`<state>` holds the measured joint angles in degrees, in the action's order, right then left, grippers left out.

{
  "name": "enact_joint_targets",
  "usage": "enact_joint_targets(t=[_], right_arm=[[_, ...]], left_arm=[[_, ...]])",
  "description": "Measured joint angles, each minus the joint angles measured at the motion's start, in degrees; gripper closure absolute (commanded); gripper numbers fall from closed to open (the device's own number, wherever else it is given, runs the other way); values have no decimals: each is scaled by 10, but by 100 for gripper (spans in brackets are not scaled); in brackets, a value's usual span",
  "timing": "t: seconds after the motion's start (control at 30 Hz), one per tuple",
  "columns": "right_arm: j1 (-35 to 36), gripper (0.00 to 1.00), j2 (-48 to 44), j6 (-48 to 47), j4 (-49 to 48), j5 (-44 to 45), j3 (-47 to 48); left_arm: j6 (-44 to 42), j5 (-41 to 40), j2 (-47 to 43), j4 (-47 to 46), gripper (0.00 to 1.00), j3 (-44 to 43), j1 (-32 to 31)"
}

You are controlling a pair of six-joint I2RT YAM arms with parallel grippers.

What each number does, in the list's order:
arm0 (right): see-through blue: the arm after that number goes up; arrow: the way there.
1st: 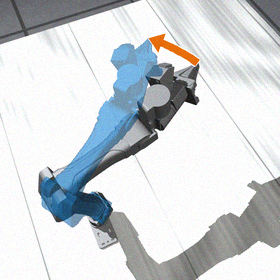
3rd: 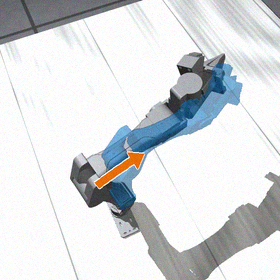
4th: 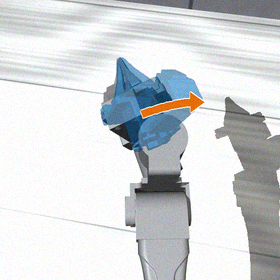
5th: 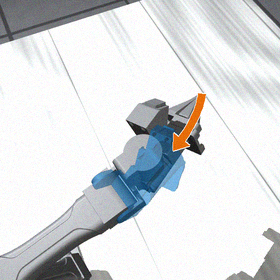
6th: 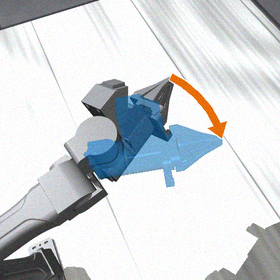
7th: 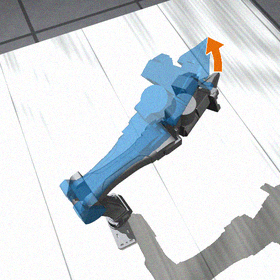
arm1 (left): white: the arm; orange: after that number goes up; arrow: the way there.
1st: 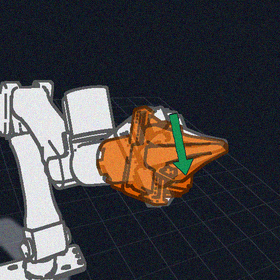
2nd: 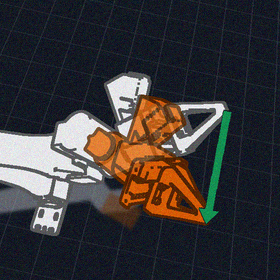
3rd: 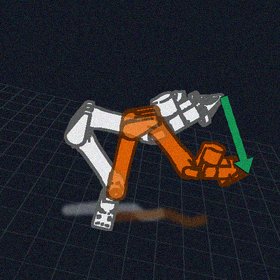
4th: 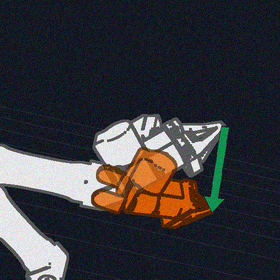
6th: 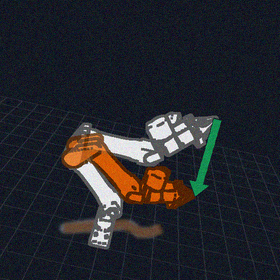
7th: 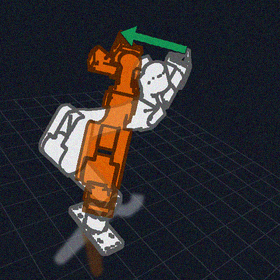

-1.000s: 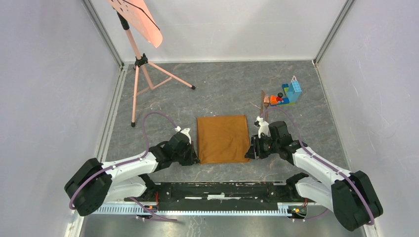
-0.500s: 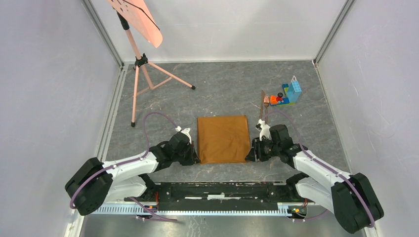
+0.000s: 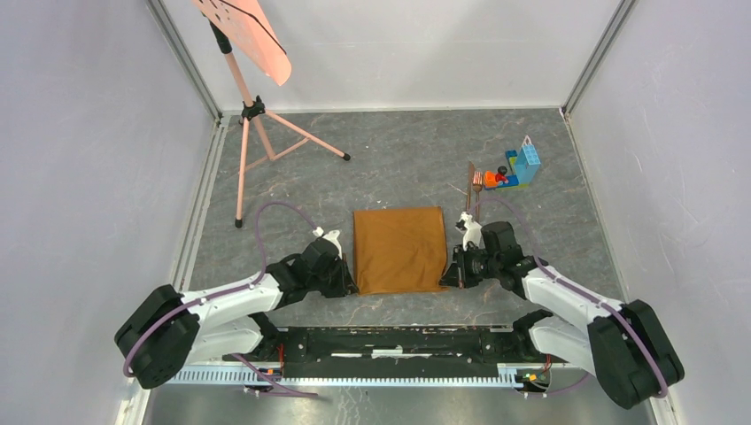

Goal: Fold the napkin into a case and place the utensils inside
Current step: Pick up the top corner of the square-folded napkin from the center of the board, then fold the top corner of the square-folded napkin at the center of the board.

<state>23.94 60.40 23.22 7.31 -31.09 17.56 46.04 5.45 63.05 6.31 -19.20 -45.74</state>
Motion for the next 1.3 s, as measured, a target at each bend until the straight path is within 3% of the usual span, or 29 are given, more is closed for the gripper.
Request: enact_joint_targets(t=[0.23, 0.6, 0.83, 0.97, 1.13, 1.3], right_arm=[[6, 100, 92, 5, -100, -68, 31], [41, 100, 193, 28, -214, -111, 118], [73, 100, 255, 59, -264, -120, 146], [80, 100, 284, 67, -282, -121, 171], [87, 100, 314, 80, -301, -122, 198], [103, 100, 350, 101, -329, -122, 238]], left_arm=[[17, -7, -24, 16, 71, 7, 0], [36, -12, -51, 27, 70, 19, 0], [56, -14, -74, 32, 53, 26, 0], [90, -17, -120, 37, 49, 46, 0], [103, -25, -136, 47, 57, 48, 0], [103, -28, -74, 42, 67, 26, 0]])
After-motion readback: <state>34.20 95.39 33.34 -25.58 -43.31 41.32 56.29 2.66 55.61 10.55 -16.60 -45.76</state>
